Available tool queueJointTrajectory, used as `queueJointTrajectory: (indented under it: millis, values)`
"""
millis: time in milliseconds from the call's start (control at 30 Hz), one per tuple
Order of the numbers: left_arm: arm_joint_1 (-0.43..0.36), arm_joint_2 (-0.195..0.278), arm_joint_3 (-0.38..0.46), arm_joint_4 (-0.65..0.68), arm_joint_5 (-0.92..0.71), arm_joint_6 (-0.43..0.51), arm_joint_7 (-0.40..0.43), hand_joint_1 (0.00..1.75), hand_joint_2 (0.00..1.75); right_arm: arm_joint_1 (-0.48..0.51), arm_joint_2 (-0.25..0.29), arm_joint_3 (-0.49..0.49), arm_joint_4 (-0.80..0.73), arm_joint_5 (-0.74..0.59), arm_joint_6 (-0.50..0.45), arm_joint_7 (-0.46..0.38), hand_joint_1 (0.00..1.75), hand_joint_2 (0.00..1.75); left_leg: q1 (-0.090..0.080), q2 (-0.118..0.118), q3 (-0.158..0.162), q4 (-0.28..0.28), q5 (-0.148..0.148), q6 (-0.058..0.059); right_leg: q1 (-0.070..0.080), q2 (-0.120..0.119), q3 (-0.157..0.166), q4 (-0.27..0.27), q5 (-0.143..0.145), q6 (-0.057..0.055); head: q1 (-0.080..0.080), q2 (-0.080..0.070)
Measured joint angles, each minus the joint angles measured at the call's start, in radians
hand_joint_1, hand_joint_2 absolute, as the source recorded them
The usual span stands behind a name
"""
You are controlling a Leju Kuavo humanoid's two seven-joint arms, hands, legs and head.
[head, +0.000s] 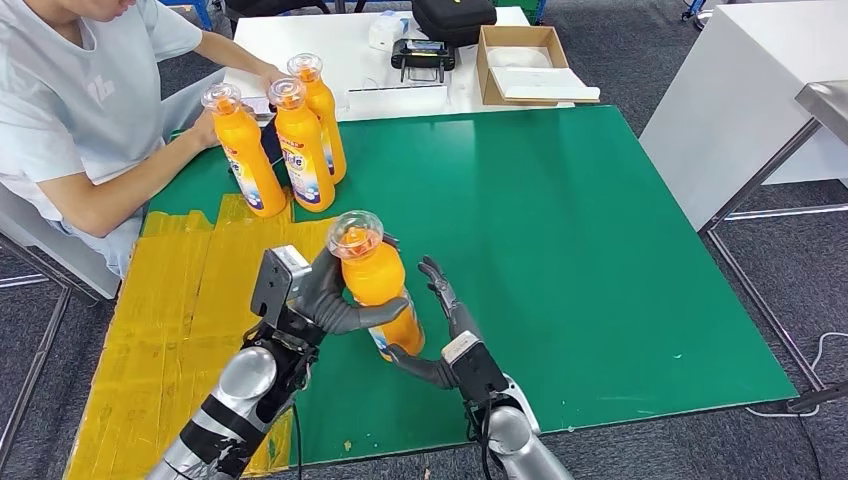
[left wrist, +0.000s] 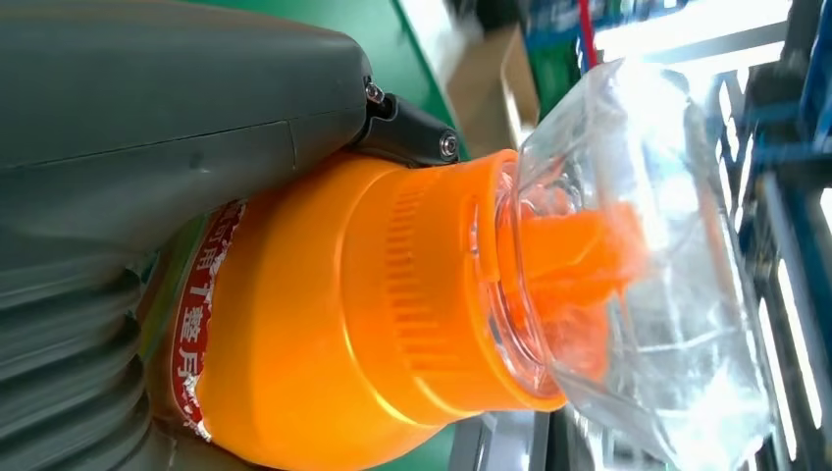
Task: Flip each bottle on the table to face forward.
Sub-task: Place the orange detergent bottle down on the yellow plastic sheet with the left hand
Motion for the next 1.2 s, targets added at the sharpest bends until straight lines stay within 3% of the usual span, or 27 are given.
queueJointTrajectory:
  millis: [233, 333, 467, 667, 1000, 1200]
  values:
    - [0.008, 0.018, 0.02, -0.023, -0.06, 0.039, -0.009, 1.75, 1.75, 0.018, -0.015, -0.003, -0.066, -0.005, -0.004, 0.004, 0.0, 1.75, 0.0, 0.0, 0.0, 0.0, 0.0, 0.0, 0.0, 0.0, 0.0, 0.0, 0.0, 0.0, 0.0, 0.0]
    - [0.011, 0.037, 0.029, -0.042, -0.274, 0.155, -0.008, 1.75, 1.75, 0.039, -0.025, -0.012, -0.112, -0.007, -0.024, 0.002, 0.0, 1.75, 0.0, 0.0, 0.0, 0.0, 0.0, 0.0, 0.0, 0.0, 0.0, 0.0, 0.0, 0.0, 0.0, 0.0]
    - [0.019, 0.072, 0.055, -0.075, -0.631, 0.277, 0.054, 1.75, 1.75, 0.087, -0.042, -0.051, -0.215, -0.01, -0.038, 0.005, 0.0, 1.75, 0.0, 0.0, 0.0, 0.0, 0.0, 0.0, 0.0, 0.0, 0.0, 0.0, 0.0, 0.0, 0.0, 0.0]
    - [0.033, 0.103, 0.083, -0.095, -0.92, 0.281, 0.153, 1.75, 1.75, 0.16, -0.056, -0.128, -0.373, -0.031, -0.038, 0.022, 0.0, 1.75, 0.0, 0.0, 0.0, 0.0, 0.0, 0.0, 0.0, 0.0, 0.0, 0.0, 0.0, 0.0, 0.0, 0.0]
    - [0.043, 0.116, 0.09, -0.096, -0.978, 0.277, 0.182, 1.75, 1.75, 0.2, -0.06, -0.174, -0.467, -0.032, -0.038, 0.026, 0.0, 1.75, 0.0, 0.0, 0.0, 0.0, 0.0, 0.0, 0.0, 0.0, 0.0, 0.0, 0.0, 0.0, 0.0, 0.0]
    - [0.032, 0.134, 0.081, -0.061, -1.315, 0.188, 0.357, 1.75, 1.75, 0.228, -0.06, -0.189, -0.517, -0.021, -0.037, 0.031, 0.0, 1.75, 0.0, 0.0, 0.0, 0.0, 0.0, 0.0, 0.0, 0.0, -0.001, 0.0, 0.0, 0.0, 0.0, 0.0]
